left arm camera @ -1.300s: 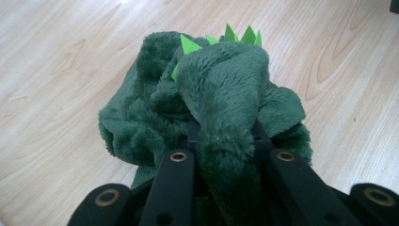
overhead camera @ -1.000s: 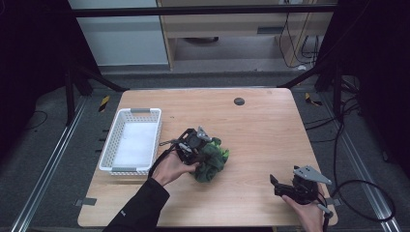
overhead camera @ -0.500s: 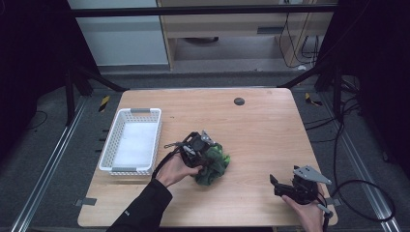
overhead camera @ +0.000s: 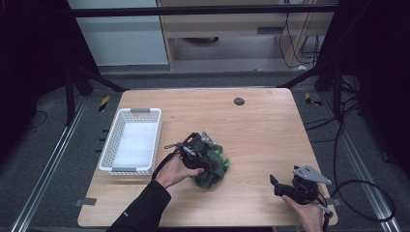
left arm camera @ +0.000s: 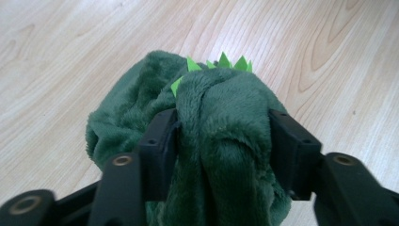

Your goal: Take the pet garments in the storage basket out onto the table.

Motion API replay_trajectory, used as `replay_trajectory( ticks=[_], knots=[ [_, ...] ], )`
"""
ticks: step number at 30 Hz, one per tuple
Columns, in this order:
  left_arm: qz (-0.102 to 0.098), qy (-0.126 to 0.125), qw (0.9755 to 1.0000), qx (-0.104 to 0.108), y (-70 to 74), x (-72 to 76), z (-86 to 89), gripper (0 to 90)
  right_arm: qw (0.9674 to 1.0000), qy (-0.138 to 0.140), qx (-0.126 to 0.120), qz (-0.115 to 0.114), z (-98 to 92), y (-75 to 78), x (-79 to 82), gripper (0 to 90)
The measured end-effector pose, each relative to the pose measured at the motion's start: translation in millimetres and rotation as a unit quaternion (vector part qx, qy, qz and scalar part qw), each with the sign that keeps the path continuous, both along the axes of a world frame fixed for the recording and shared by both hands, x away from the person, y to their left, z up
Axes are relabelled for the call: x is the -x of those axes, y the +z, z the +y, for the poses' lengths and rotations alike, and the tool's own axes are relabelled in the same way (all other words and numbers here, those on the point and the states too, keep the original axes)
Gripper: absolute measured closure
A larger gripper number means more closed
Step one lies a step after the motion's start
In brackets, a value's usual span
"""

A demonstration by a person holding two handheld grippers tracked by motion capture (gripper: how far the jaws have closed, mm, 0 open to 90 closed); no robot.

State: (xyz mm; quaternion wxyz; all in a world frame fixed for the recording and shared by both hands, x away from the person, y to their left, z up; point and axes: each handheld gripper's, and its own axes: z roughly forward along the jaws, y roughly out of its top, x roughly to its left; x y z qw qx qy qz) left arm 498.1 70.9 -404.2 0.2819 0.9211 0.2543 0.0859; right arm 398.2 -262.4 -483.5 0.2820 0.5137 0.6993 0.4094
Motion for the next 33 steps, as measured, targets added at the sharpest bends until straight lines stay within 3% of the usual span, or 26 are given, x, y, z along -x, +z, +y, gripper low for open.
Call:
replay_trajectory(
  ticks=[8, 18, 24, 27, 33],
  knots=[
    [-0.020, 0.005, 0.9992, 0.034, 12.7, 8.2, 9.2, 32.1, 1.0000, 0.000, 0.002, -0.001, 0.1, -0.2, -0.2, 6.3],
    [-0.042, 0.012, 0.9972, 0.060, 21.9, 19.8, 24.8, 27.6, 1.0000, -0.002, 0.004, -0.003, -0.6, -0.4, -0.4, 6.2],
    [-0.056, 0.036, 0.9940, 0.087, 25.1, 26.1, 42.6, 26.9, 1.0000, -0.002, 0.002, -0.002, 0.0, -0.2, -0.1, 6.2],
    [-0.063, 0.057, 0.9902, 0.111, 27.5, 29.7, 56.4, 26.8, 1.0000, -0.003, 0.002, -0.002, 0.0, -0.4, -0.1, 6.2],
    [-0.076, 0.082, 0.9851, 0.131, 26.7, 34.9, 74.2, 27.0, 1.0000, -0.004, 0.002, -0.002, -0.2, -0.3, 0.1, 6.2]
  ],
)
